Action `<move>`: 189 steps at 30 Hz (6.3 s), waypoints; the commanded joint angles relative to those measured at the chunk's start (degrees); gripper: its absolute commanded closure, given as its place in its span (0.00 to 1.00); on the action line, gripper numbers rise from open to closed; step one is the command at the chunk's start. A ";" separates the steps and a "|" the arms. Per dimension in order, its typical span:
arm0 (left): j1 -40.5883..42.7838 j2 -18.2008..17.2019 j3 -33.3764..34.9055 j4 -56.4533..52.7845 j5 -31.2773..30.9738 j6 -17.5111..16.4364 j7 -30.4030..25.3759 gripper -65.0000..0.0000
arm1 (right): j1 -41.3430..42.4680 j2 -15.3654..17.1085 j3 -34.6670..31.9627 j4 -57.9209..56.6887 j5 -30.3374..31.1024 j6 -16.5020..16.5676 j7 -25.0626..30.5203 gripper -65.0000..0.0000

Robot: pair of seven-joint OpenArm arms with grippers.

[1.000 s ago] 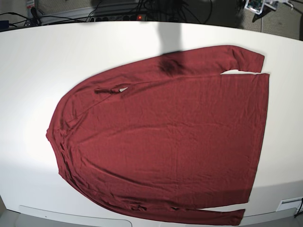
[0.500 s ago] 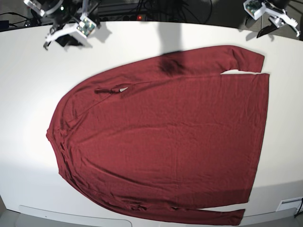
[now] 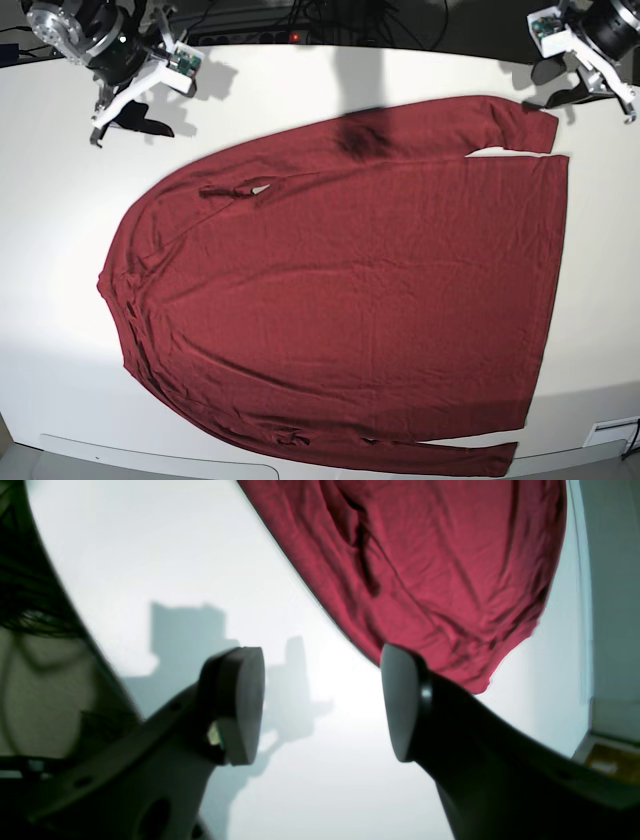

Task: Fold the T-shirt properly
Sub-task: 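Move both grippers down toward the shirt's shoulder corners, then grasp the shirt's shoulder edges with both grippers, then adjust both grippers' hold on the shirt's shoulder edges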

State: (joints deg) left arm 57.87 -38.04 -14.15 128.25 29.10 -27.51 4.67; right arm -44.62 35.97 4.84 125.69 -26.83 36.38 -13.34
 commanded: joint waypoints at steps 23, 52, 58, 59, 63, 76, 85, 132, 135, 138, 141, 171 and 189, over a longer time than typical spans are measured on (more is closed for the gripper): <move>-22.71 -0.55 16.06 -27.76 3.98 1.09 -3.04 0.60 | 2.05 1.03 0.39 1.05 6.43 -0.35 -0.17 0.45; -26.27 -0.57 21.38 -36.57 4.33 -10.51 -2.95 1.00 | 2.54 0.72 0.39 -0.17 7.76 -0.33 -1.44 0.45; -26.32 -0.55 21.38 -36.41 0.63 -10.49 -2.80 1.00 | 6.58 0.96 -0.72 -6.03 7.69 -0.33 -0.37 0.40; -26.29 -0.57 21.38 -36.37 0.63 -10.49 -2.78 1.00 | 7.58 1.05 -1.57 -7.61 7.54 -0.33 0.42 0.40; -26.34 -0.57 21.38 -36.33 0.63 -10.49 -2.78 1.00 | 13.00 1.01 -7.06 -14.27 5.38 -0.35 1.14 0.40; -26.34 -0.57 21.38 -36.33 0.66 -10.47 -2.78 1.00 | 26.86 0.81 -23.87 -25.46 -1.86 -0.37 -0.15 0.40; -26.34 -0.57 21.38 -36.33 0.66 -10.47 -2.75 1.00 | 31.23 0.83 -26.40 -31.32 -2.97 -0.35 -0.11 0.40; -27.04 -0.85 4.76 -25.24 -25.42 -1.03 0.46 1.00 | 36.26 0.15 -15.15 -27.45 14.25 -1.46 -3.28 1.00; -29.92 -0.83 4.90 -27.56 -27.71 -0.96 0.46 1.00 | 38.95 -1.88 -15.15 -28.44 14.27 -2.82 -3.89 1.00; -32.57 -0.85 5.31 -30.25 -27.67 -0.98 0.44 1.00 | 41.64 -3.43 -15.15 -31.01 14.27 -3.02 -3.80 1.00; -35.32 -0.85 7.30 -32.65 -27.65 -1.01 0.39 1.00 | 44.70 -4.50 -15.37 -33.79 14.97 -2.97 -3.63 1.00; -52.11 -1.92 18.27 -48.74 -27.69 -0.90 5.97 0.58 | 54.27 -6.56 -19.91 -43.89 18.73 2.27 -10.43 0.52; -38.93 1.64 18.49 -40.57 -0.63 -3.98 2.56 0.59 | 51.89 -2.47 -19.91 -36.92 24.28 2.25 -18.32 0.52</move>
State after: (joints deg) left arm 18.92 -35.66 4.49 87.57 28.32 -30.41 6.94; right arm 6.17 32.62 -15.49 87.74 -2.79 39.03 -32.08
